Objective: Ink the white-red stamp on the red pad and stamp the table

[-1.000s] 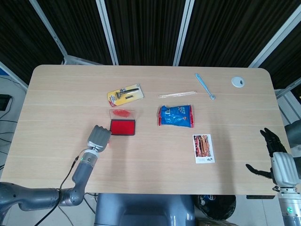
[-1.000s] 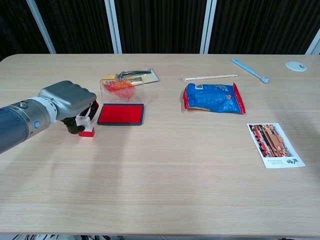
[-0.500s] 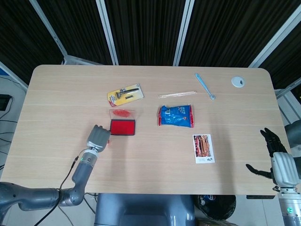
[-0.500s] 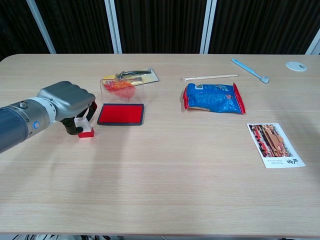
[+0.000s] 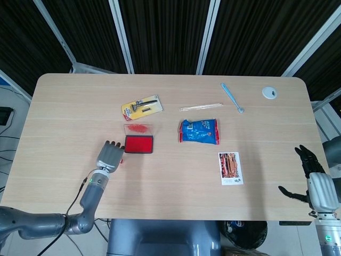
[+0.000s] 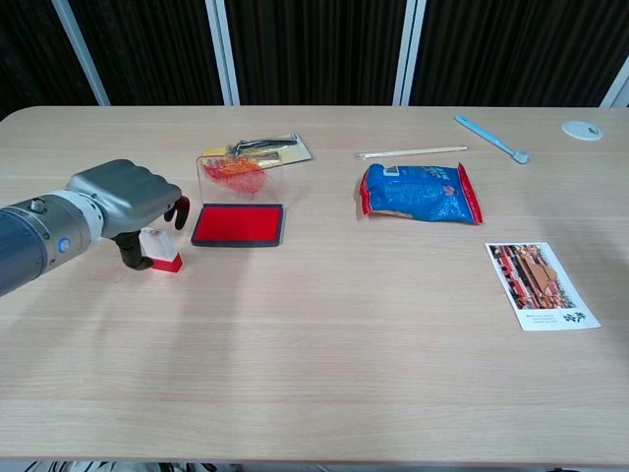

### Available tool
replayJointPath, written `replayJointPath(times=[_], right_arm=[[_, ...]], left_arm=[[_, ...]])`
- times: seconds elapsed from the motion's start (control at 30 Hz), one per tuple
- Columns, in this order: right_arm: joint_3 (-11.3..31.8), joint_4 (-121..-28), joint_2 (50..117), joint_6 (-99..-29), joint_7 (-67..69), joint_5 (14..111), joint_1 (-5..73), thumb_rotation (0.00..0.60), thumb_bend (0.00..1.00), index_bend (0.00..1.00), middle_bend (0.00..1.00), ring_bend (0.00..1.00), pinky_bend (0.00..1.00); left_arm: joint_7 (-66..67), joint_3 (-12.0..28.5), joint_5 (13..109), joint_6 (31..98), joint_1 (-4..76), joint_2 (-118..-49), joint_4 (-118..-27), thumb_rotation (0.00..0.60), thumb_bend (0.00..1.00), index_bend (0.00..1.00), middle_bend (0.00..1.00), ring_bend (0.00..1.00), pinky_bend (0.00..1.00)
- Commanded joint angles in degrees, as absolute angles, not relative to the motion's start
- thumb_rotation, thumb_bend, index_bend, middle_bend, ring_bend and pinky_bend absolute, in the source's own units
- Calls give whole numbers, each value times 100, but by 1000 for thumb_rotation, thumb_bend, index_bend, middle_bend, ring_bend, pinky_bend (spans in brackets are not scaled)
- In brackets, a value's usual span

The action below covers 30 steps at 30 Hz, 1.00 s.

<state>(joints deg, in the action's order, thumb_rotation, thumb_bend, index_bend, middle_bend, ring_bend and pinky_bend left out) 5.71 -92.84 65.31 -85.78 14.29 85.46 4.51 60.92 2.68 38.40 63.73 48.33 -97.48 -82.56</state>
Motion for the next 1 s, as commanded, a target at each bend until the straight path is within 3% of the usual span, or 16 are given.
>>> replayJointPath(times=[0.03,0.23,0.47,0.73,1.0], right_arm=[[569,-9285,6531,-8580,1429,8548,450,600,128,0,0,0,186],[568,-9280,6527,-8582,1433,8553,450,600,128,0,0,0,186],[568,-9265,6530,-8595,1409,8562,447,600,127,0,0,0,185],[528,-9236,6508,-8504,1183,8551,471,600,91,0,0,0,186],[531,-9130,6564,-8588,691,8605,478,600,74,0,0,0,185]], left_arm=[[6131,262,3812,6392,4832,-9721,-8291,600,141,208,155,170,267],[6143,303,3812,6543,4806,-9514,-8591,600,106,125,41,65,162],[5478,307,4515,7098,4452,-8788,-9540,600,106,93,18,46,120],[3957,-337,6309,8222,3419,-7550,-10510,600,77,0,0,0,54],[2432,-908,7660,9353,2361,-7116,-10052,600,62,0,0,0,0]])
